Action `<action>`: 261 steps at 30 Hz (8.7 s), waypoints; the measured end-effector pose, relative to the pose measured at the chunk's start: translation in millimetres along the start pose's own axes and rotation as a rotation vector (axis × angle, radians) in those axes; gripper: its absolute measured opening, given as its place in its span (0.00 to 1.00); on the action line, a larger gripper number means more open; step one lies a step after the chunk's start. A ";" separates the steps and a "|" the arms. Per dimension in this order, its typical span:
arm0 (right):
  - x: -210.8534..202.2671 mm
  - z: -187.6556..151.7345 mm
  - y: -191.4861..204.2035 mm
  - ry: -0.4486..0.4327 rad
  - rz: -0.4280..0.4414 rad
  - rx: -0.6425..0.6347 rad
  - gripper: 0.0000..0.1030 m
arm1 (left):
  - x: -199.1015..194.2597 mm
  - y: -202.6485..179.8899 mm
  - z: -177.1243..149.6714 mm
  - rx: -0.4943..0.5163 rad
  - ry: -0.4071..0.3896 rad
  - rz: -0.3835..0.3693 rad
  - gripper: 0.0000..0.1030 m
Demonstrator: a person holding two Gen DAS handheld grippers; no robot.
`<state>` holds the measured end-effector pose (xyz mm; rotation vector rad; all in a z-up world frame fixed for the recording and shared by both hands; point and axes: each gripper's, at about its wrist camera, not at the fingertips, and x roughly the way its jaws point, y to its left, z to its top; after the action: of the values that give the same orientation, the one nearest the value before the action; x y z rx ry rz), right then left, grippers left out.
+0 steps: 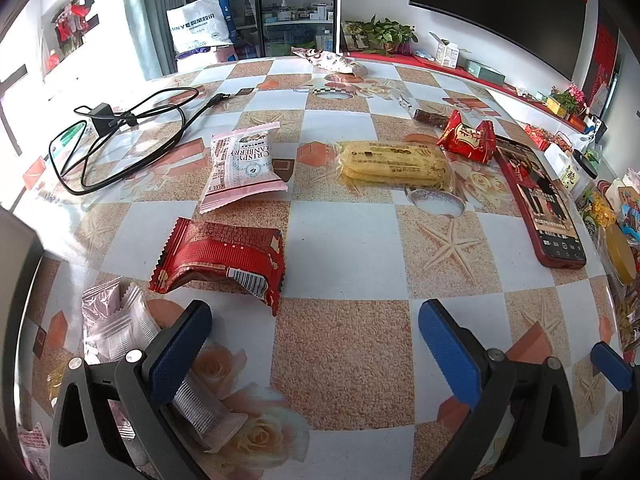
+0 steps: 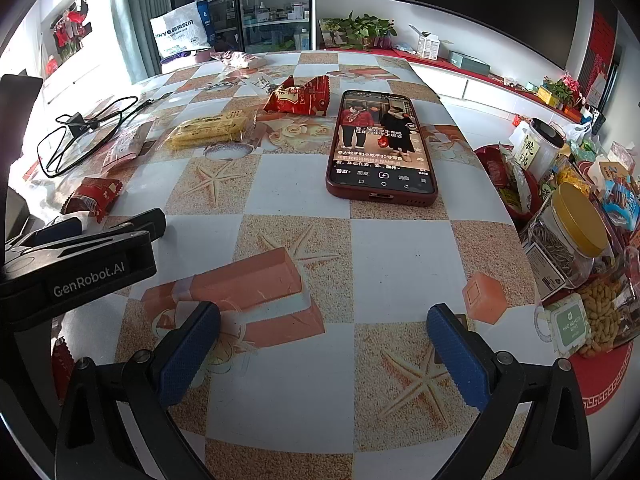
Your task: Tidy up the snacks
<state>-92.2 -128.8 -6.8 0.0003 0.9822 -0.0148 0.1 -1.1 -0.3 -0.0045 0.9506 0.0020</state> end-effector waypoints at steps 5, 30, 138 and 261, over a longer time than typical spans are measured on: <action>0.1 0.2 0.0 0.000 0.000 0.000 1.00 | -0.1 0.3 0.0 0.000 0.000 0.000 1.00; -0.5 0.0 -0.1 0.000 0.000 0.000 1.00 | 0.0 0.1 0.0 0.000 0.000 0.000 1.00; -0.2 -0.2 0.2 0.000 0.000 0.000 1.00 | 0.0 0.3 0.2 0.000 0.001 0.000 1.00; -0.2 -0.2 0.2 0.000 0.000 0.000 1.00 | 10.0 -2.2 20.8 0.062 0.324 -0.013 1.00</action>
<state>-92.4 -128.7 -6.8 0.0003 0.9822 -0.0150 22.9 -3.2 3.6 0.0471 1.2738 -0.0409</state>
